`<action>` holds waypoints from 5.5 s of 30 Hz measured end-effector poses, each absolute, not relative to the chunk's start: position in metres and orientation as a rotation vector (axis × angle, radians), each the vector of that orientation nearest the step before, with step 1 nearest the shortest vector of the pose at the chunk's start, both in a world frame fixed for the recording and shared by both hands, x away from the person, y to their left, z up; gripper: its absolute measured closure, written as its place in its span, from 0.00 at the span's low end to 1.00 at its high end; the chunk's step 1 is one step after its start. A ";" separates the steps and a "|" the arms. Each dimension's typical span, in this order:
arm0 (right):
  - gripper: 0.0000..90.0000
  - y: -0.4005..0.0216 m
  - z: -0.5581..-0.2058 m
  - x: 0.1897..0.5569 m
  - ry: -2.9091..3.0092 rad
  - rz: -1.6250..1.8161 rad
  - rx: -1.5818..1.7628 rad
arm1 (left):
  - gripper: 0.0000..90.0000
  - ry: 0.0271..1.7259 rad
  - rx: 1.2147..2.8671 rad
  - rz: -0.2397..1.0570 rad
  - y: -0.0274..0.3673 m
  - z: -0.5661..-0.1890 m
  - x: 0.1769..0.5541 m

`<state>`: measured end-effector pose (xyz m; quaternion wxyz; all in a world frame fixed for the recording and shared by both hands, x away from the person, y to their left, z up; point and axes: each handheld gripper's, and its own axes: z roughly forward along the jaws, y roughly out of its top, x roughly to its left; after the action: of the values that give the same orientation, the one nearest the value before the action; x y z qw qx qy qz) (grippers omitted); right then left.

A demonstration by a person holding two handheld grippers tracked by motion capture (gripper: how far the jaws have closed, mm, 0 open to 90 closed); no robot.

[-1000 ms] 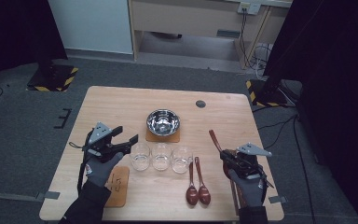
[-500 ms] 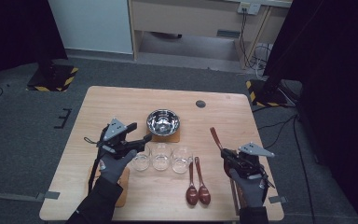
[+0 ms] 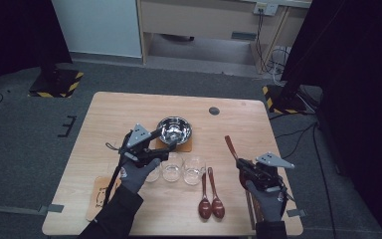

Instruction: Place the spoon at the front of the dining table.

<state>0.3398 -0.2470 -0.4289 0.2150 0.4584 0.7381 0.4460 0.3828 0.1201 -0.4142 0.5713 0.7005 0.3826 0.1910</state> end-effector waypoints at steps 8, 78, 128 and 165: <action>0.91 -0.248 -0.427 0.339 2.038 1.251 1.270 | 0.28 0.878 1.646 0.431 0.105 -0.414 0.386; 0.91 -0.245 -0.422 0.333 2.035 1.312 1.228 | 0.29 0.742 1.657 0.294 -0.010 -0.418 0.406; 0.91 -0.240 -0.419 0.330 2.059 1.375 1.179 | 0.66 0.745 1.651 0.187 -0.030 -0.427 0.403; 0.72 -0.249 -0.427 0.337 2.011 1.351 1.217 | 0.93 0.669 1.607 0.101 -0.022 -0.418 0.403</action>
<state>0.3368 -0.2487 -0.4269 0.2135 0.4387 0.7246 0.4868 0.4035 -0.0223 -0.4185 0.6434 0.7056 0.2935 0.0441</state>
